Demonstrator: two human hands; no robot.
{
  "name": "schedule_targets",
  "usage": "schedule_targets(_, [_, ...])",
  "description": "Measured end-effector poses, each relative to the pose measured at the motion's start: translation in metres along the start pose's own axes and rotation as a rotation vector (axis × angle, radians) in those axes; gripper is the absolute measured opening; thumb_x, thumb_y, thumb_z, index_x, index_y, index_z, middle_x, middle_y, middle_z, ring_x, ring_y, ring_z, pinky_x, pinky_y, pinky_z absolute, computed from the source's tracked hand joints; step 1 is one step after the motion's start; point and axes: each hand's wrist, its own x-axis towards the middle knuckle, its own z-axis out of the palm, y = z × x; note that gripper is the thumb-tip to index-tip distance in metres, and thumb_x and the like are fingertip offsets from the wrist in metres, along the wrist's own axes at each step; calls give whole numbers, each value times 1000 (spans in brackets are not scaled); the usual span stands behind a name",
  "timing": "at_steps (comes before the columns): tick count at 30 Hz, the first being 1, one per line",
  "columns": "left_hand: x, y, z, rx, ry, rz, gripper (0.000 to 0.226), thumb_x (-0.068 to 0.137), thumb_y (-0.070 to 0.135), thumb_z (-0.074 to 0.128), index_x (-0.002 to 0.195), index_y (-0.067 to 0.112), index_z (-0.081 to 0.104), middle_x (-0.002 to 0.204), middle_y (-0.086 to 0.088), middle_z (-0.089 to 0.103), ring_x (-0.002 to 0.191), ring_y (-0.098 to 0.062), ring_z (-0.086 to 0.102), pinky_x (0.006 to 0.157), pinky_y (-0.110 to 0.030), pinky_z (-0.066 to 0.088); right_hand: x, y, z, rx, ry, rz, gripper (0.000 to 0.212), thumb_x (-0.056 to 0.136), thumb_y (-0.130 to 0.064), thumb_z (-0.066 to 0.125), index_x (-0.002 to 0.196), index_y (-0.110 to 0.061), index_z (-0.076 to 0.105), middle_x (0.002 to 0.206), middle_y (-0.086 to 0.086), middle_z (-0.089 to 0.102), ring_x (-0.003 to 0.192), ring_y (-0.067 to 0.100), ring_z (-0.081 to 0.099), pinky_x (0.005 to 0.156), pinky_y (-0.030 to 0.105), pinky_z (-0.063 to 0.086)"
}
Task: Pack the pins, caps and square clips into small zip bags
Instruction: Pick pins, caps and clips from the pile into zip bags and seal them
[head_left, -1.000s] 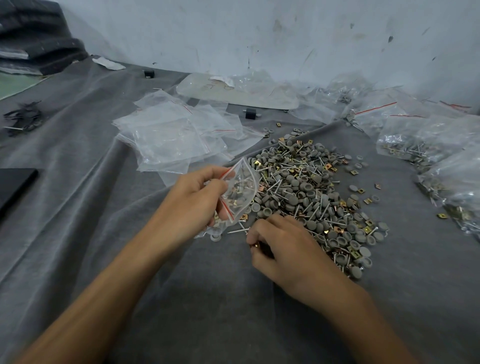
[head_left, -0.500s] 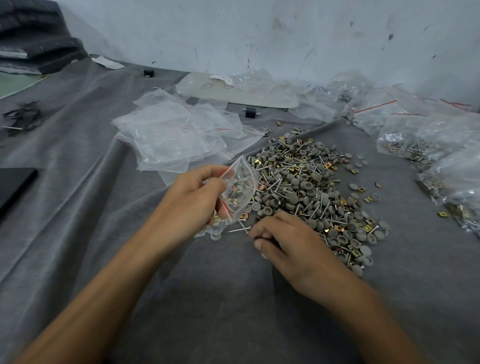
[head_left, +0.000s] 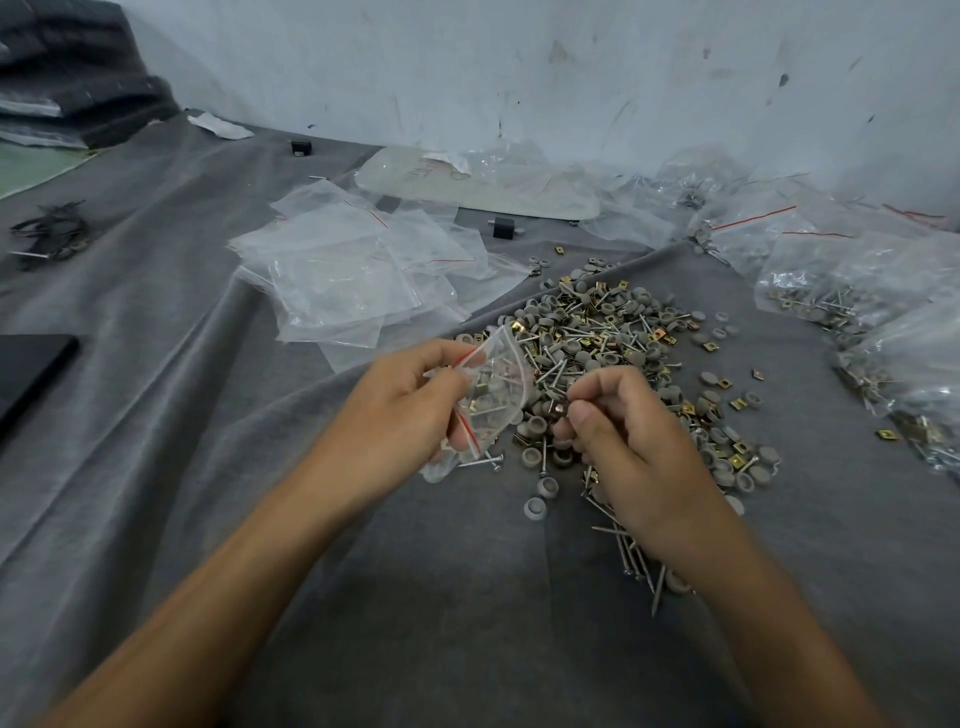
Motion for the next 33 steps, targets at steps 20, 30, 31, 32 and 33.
schedule_targets(20, [-3,-9,14,192,-90,112,28,92,39,45,110,50,63,63,4,72,52,-3,58,60,-32,50,-4,-10,11,105,64,-102,19,97,-10,66,103,-28,67,93,-8,70,82,8,66,66,13,51])
schedule_targets(30, [-2,-6,7,153,-32,98,24,104,27,50,117,38,67,63,5,71,55,-3,62,56,-28,52,-2,-6,3,51,122,-80,9,93,-29,63,97,-36,66,85,-6,72,78,15,69,71,36,58])
schedule_targets(31, [-2,-4,6,108,-10,92,24,104,25,50,112,38,69,63,4,72,52,-3,62,51,-25,49,-3,-4,1,16,122,-76,8,94,-30,63,97,-37,65,82,-3,71,75,17,68,70,42,58])
schedule_targets(32, [-1,-2,4,60,31,75,25,104,22,50,106,36,71,62,6,72,48,-2,61,46,-19,46,-3,-3,0,-12,120,-72,9,96,-29,64,97,-38,65,80,0,69,73,18,66,69,47,56])
schedule_targets(33, [1,0,0,11,89,43,27,103,19,50,101,34,72,58,8,70,43,0,58,41,-15,42,-3,-2,0,-28,117,-69,10,97,-27,64,97,-38,65,78,2,68,71,20,64,67,49,55])
